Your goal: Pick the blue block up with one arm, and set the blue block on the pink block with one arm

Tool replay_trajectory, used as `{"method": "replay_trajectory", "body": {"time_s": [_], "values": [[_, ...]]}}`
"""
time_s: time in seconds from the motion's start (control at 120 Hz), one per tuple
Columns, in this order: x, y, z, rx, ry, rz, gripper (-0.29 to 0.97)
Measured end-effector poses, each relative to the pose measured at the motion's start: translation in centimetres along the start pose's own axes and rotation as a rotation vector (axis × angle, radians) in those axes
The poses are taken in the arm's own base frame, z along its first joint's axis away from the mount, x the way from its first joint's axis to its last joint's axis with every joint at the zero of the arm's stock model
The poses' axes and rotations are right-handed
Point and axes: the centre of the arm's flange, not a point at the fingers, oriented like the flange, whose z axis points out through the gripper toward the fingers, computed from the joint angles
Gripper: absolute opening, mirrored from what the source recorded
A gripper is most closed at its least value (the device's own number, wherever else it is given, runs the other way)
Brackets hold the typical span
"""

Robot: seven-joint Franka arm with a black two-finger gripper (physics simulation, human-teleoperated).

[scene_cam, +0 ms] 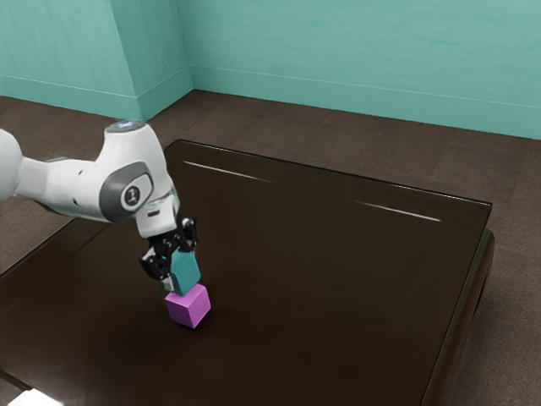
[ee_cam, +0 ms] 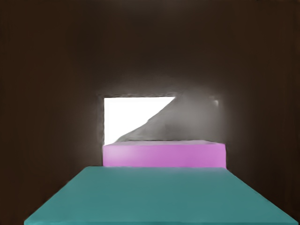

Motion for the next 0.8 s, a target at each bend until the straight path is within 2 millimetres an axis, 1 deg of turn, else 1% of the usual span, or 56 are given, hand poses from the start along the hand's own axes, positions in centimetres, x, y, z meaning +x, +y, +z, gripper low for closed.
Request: {"method": "replay_trajectory", "body": {"time_s": [0.1,0.233,0.358,0.392,0.417,0.433,0.483,0.517,0.55,0.592,0.625,0.658,0.683,0.717,0.75,0.8], "values": [[0.1,0.5,0.3,-0.006,0.0,-0.001,0.31],[0.3,0.7,0.5,-0.012,0.002,0.0,0.48],[0.7,0.7,0.5,-0.014,0.004,0.005,0.57],[0.8,0.8,-0.2,-0.005,0.002,0.006,0.58],[1.0,0.9,-1.5,0.011,0.001,0.005,0.59],[1.1,1.1,-3.1,0.032,-0.001,0.004,0.6],[1.8,1.9,-8.1,0.089,-0.001,0.004,0.62],[2.6,1.6,-12.2,0.124,0.002,0.009,0.63],[3.3,0.6,-16.3,0.153,0.009,0.013,0.63],[4.0,-2.4,-21.6,0.186,0.005,0.015,0.64],[4.3,-3.9,-24.9,0.199,-0.003,-0.009,0.65],[4.1,-4.5,-27.8,0.206,-0.012,-0.061,0.65],[3.6,-4.5,-29.5,0.202,-0.022,-0.116,0.66],[2.5,-4.4,-30.7,0.185,-0.035,-0.202,0.66],[1.2,-4.1,-31.3,0.164,-0.047,-0.291,0.66],[-0.9,-3.6,-31.6,0.13,-0.063,-0.424,0.67]]}}
